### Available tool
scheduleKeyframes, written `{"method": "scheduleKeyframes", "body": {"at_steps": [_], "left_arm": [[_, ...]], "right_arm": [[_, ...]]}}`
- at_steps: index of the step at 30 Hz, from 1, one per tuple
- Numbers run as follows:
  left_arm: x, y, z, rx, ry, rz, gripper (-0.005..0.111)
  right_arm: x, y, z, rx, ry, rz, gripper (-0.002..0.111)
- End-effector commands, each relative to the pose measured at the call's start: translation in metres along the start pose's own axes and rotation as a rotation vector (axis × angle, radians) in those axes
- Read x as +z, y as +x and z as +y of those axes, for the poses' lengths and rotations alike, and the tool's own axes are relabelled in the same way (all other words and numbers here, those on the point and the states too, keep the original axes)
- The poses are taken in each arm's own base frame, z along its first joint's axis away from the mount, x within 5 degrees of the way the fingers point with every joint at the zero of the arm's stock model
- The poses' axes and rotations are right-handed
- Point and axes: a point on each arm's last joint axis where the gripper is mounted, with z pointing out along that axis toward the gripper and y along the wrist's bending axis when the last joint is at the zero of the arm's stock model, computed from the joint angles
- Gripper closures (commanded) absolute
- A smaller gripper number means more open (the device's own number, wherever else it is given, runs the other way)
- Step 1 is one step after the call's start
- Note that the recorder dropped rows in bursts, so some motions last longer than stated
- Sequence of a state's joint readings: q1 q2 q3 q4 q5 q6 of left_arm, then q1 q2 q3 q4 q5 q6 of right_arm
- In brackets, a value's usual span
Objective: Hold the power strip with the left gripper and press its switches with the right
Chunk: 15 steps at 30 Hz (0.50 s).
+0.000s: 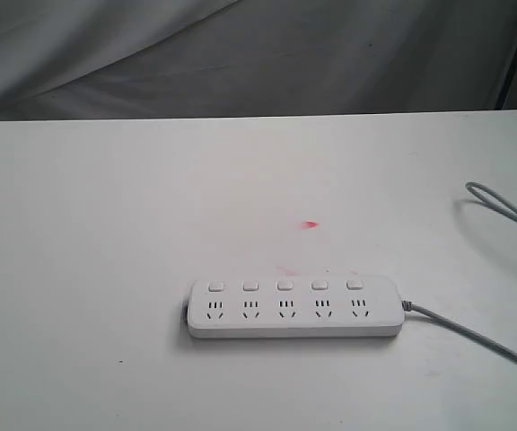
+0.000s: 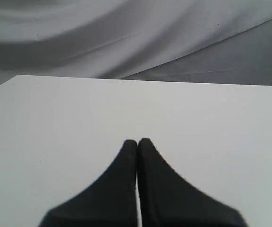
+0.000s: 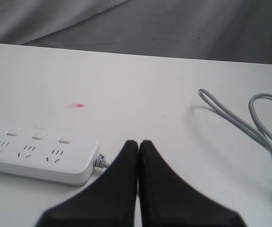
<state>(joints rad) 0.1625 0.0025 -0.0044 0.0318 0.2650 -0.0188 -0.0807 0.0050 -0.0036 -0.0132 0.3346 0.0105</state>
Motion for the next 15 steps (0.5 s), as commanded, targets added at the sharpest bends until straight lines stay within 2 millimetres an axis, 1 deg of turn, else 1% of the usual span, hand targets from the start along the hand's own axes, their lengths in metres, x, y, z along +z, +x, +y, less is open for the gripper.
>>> {"method": "scheduleKeyframes", "body": {"at_steps": [1,5,15], "left_arm": [[0.0002,0.0015,-0.0002,-0.009,0.002,0.003,0.106],[0.0002,0.0014,-0.0018,-0.004,0.030,0.003,0.106],[0.0002,0.0014,-0.0018,-0.004,0.031,0.003,0.106]], "right_arm": [[0.0000,0.0008,0.0004,0.000,-0.006,-0.004,0.108],[0.0000,0.0008,0.0004,0.000,-0.006,-0.004,0.108],[0.0000,0.0008,0.0004,0.000,-0.006,-0.004,0.108]]}}
